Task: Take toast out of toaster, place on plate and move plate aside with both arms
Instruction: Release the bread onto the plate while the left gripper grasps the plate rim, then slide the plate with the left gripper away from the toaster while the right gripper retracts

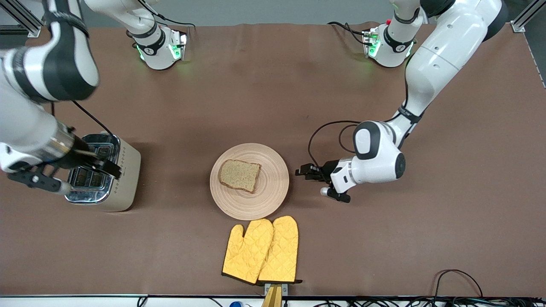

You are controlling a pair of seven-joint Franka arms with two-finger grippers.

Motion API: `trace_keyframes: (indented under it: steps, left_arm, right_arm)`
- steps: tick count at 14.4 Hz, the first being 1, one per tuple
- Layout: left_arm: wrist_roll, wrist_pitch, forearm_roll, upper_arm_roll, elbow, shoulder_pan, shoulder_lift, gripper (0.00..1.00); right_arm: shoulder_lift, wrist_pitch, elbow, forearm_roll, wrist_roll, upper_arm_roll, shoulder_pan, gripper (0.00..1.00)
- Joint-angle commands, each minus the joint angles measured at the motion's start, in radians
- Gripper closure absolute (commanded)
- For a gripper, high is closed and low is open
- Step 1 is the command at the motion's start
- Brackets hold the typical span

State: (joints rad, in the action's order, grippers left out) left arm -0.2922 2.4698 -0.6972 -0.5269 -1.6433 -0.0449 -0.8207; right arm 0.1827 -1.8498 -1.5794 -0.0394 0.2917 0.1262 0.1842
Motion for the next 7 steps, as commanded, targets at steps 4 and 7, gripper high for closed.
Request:
trace_keyframes:
  steps: [4,7]
  left_arm:
    - [-0.018,0.034,-0.028,-0.005,0.131,-0.05,-0.124,0.51]
    - [-0.018,0.076,-0.03,-0.004,0.166,-0.078,-0.167,0.55]
  right_arm:
    - [-0.255,0.075,-0.16,0.082,-0.213,-0.02,-0.081,0.0]
    - [-0.336,0.103,-0.195,0.087,-0.227,-0.019,-0.083,0.0]
